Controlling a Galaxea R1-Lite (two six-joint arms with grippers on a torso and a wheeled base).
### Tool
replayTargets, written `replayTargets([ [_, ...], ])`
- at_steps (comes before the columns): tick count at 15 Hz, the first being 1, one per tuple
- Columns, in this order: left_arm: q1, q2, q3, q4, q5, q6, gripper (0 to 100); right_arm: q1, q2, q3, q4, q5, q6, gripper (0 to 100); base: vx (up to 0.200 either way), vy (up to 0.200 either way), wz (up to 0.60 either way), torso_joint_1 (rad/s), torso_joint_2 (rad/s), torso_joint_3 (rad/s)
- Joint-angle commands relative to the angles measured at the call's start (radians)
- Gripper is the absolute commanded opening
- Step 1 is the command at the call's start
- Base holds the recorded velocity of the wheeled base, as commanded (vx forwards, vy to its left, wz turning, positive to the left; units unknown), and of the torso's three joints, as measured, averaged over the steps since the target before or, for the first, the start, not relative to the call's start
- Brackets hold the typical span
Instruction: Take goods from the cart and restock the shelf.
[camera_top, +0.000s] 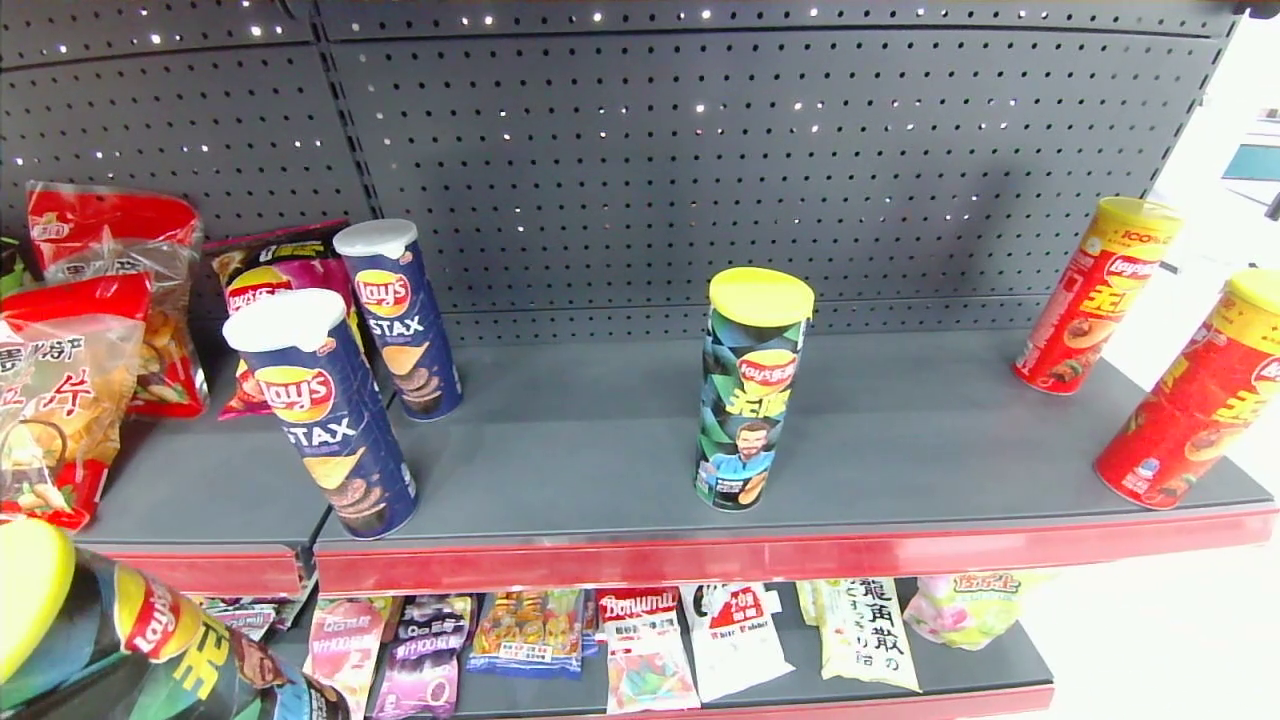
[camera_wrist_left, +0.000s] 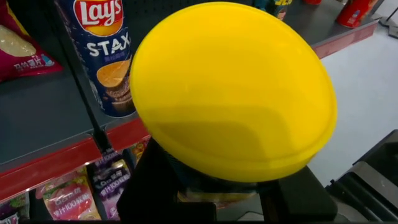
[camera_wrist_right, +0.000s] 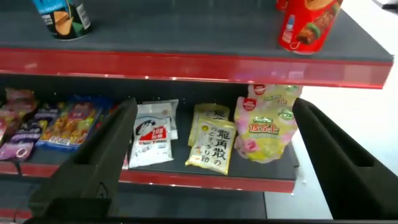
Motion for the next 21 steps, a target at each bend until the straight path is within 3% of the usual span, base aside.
replayTargets([
  [1,0.000,-0.036,0.033,-0.021,0.000,-0.001,0,0.001,0.007,0.013,-0.005,-0.012,-0.002,100,0.000,0.000,0.00,0.000,0.00,0.000],
  [4,0.005,-0.037,0.012,-0.025,0.028,-0.015,0,-0.015,0.040,0.009,0.006,-0.018,0.001,100,0.000,0.000,0.00,0.000,0.00,0.000],
  [7,0.003,-0.024,-0.004,-0.023,0.114,-0.013,0,-0.084,0.002,0.009,0.006,-0.061,0.002,100,0.000,0.000,0.00,0.000,0.00,0.000],
  [12,0.003,-0.031,-0.027,-0.023,0.117,-0.012,0,-0.118,-0.093,0.012,0.002,-0.029,0.045,100,0.000,0.000,0.00,0.000,0.00,0.000],
  [13,0.002,-0.050,-0.019,-0.018,0.112,-0.006,0,-0.118,-0.093,0.024,0.009,0.018,0.068,100,0.000,0.000,0.00,0.000,0.00,0.000],
  [14,0.000,-0.057,-0.013,-0.018,0.111,-0.004,0,-0.118,-0.093,0.030,0.018,0.029,0.006,100,0.000,0.000,0.00,0.000,0.00,0.000],
  [17,-0.002,-0.080,0.015,-0.018,0.107,-0.004,0,-0.118,-0.093,0.030,0.017,0.035,0.053,100,0.000,0.000,0.00,0.000,0.00,0.000],
  [21,-0.002,-0.090,0.049,-0.020,0.061,0.010,0,-0.118,-0.093,0.030,0.018,0.037,0.022,100,0.000,0.000,0.00,0.000,0.00,0.000],
])
